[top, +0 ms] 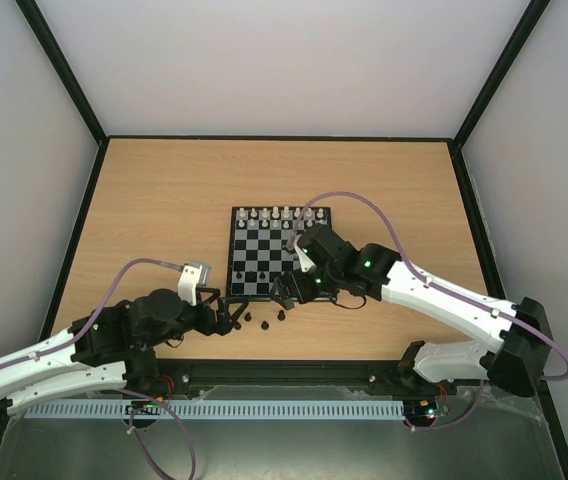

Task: Set up the chess pieces on the board
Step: Pick up the chess piece at the center of the board.

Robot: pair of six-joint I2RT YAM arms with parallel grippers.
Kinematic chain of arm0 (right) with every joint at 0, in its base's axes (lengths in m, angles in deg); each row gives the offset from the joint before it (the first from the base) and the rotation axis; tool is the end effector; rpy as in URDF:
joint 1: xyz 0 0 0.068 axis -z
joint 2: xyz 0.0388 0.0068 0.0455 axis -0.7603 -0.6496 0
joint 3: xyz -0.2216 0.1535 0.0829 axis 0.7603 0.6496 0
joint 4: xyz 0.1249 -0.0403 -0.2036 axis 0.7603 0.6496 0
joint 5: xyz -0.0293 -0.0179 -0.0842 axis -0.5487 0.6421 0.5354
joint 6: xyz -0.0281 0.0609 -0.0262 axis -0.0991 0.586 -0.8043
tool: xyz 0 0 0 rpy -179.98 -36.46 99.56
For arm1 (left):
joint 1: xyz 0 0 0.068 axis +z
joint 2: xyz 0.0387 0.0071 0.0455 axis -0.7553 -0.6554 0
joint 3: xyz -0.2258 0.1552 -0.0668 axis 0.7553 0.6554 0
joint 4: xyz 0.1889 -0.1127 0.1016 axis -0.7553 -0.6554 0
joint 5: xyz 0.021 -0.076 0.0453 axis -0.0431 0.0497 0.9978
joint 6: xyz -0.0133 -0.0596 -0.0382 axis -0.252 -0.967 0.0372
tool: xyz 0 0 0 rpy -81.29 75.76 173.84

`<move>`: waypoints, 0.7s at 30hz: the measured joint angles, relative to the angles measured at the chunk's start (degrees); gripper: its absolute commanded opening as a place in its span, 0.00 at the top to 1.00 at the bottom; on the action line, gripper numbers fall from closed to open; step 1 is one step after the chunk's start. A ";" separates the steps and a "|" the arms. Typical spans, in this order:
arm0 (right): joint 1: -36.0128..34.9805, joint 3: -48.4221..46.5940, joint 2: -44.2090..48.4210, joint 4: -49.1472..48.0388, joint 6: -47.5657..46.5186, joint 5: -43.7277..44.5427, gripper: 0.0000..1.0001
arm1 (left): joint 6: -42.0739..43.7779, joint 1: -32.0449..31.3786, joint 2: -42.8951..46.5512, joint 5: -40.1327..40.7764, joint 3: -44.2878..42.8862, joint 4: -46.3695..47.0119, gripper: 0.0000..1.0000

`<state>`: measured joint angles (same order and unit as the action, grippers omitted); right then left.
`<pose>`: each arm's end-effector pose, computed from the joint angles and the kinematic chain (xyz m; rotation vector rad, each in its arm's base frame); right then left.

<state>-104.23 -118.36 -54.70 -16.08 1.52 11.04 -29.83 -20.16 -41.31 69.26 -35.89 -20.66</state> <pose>0.1484 0.2221 0.2938 -0.6477 2.3813 0.8196 0.0544 -0.1037 0.2698 0.2383 2.1024 -1.0664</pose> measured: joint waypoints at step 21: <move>0.00 33.62 39.63 -14.27 9.81 -10.93 0.01 | 0.33 0.00 -12.83 2.38 -4.17 3.93 0.01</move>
<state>-104.23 -84.74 -15.07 -30.35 11.33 0.11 -29.50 -20.16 -54.14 71.64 -40.07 -16.72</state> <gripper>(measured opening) 0.986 0.994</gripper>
